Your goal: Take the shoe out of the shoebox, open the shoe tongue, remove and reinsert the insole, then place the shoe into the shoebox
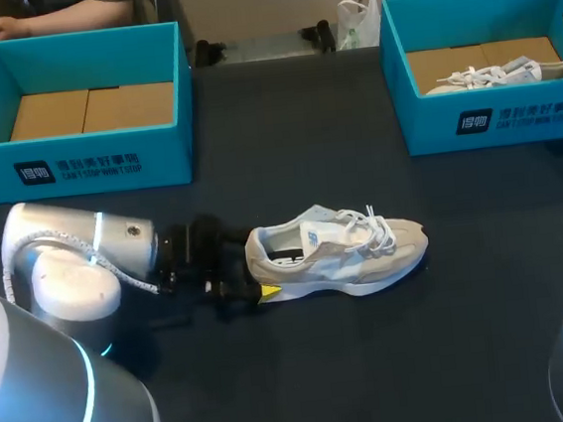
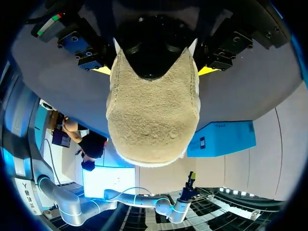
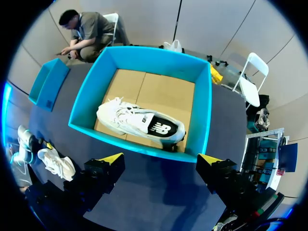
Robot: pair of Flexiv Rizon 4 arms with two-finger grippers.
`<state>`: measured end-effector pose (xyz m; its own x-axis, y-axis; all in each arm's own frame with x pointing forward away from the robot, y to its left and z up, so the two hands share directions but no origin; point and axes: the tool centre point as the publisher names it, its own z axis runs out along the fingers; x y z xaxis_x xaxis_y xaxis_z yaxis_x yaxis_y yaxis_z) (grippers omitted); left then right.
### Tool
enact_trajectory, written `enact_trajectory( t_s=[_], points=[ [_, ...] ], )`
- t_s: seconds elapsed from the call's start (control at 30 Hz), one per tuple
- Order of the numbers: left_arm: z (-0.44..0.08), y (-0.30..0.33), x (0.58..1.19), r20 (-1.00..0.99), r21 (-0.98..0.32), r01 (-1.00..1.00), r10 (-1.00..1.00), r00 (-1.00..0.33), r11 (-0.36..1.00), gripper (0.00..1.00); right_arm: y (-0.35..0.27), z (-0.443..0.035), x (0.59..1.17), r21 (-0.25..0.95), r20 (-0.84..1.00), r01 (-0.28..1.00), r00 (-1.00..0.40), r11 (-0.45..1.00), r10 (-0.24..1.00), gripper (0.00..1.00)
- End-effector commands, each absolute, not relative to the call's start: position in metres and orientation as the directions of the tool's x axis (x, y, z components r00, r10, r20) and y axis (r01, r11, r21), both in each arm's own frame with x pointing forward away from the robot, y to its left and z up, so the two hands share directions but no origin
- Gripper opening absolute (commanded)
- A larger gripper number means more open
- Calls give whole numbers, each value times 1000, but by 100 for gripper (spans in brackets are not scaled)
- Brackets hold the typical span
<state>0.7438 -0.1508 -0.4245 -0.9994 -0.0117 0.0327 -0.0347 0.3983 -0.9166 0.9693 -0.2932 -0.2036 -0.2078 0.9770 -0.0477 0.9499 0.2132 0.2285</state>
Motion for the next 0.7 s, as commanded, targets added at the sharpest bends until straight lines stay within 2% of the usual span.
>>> enact_trajectory(
  t_s=[0.03,0.07,0.13,0.17,0.2,0.7],
  points=[
    [-430,-157,749,39,-914,-39,-8,-999,403,80,-294,-204,970,228,-47,950,-208,213,977,100],
    [-431,-158,748,40,-914,-40,-8,-999,404,54,-294,-204,970,228,-47,950,-208,213,977,100],
    [-431,-158,747,45,-913,-44,-7,-999,405,29,-294,-204,970,228,-47,950,-208,213,977,100],
    [-431,-158,746,49,-914,-47,-5,-999,404,22,-294,-204,970,228,-47,950,-208,213,977,100],
    [-430,-158,745,51,-914,-49,-5,-999,403,0,-294,-204,970,228,-47,950,-208,213,977,100],
    [-424,-155,741,76,-915,-69,3,-997,399,0,-294,-204,970,228,-47,950,-208,213,977,100]
  ],
)
